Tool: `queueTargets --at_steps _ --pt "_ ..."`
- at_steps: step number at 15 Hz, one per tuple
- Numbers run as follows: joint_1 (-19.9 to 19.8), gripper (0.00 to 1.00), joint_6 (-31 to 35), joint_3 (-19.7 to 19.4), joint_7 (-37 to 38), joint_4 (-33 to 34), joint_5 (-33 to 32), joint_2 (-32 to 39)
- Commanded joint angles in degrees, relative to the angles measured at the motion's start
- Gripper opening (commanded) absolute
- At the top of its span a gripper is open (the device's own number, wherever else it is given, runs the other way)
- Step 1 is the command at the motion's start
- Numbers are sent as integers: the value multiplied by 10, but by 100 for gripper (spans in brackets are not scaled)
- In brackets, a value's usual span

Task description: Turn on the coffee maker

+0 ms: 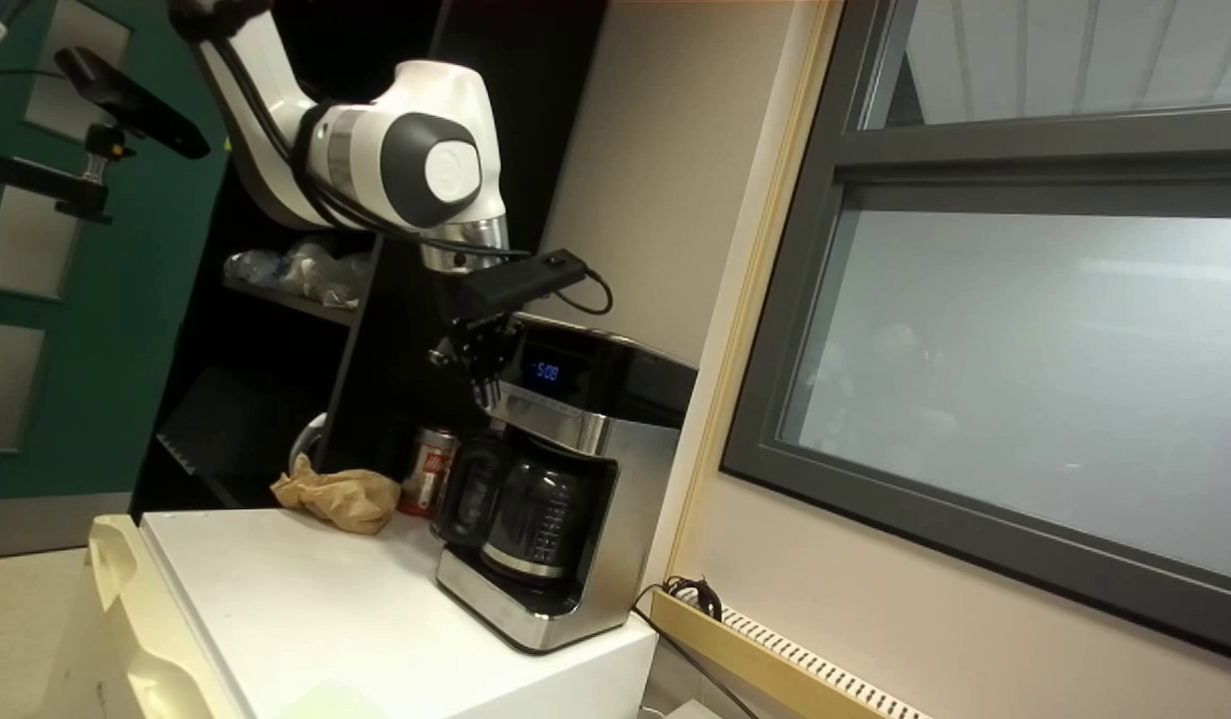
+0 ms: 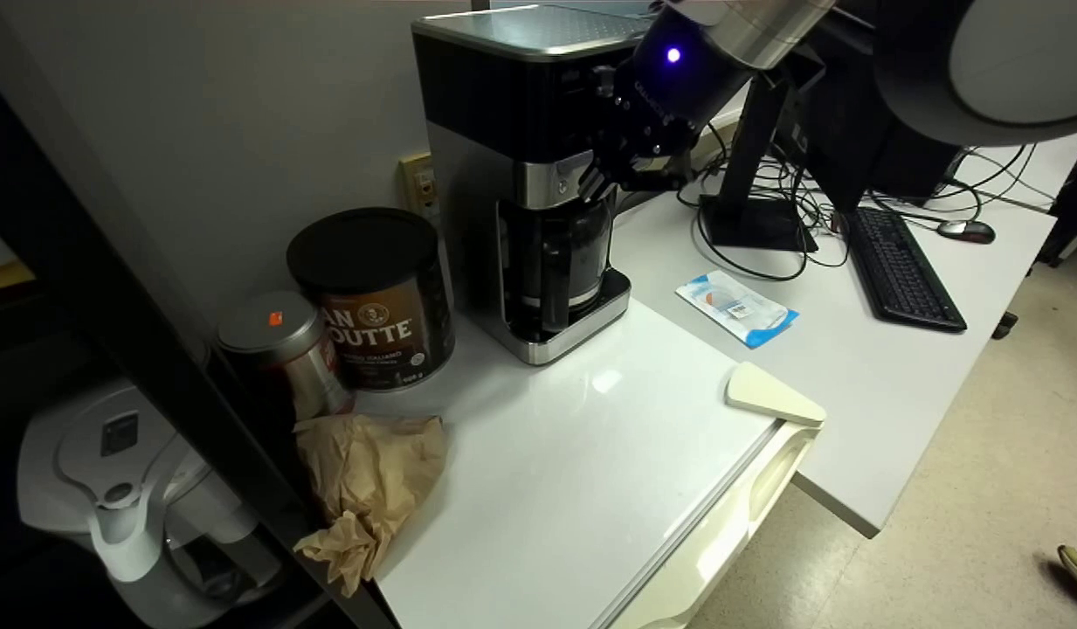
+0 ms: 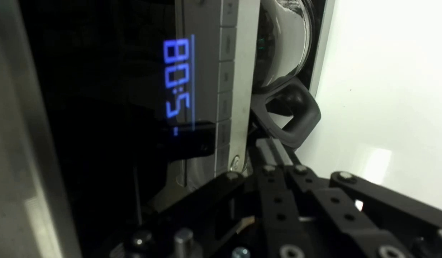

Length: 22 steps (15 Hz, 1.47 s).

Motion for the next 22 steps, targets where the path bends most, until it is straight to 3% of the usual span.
queueTargets --at_steps 1,15,22 --pt "7 0 7 -6 9 33 -9 20" --pt "12 0 -3 2 9 74 -4 47" --pt "4 0 -10 10 -2 58 -2 34"
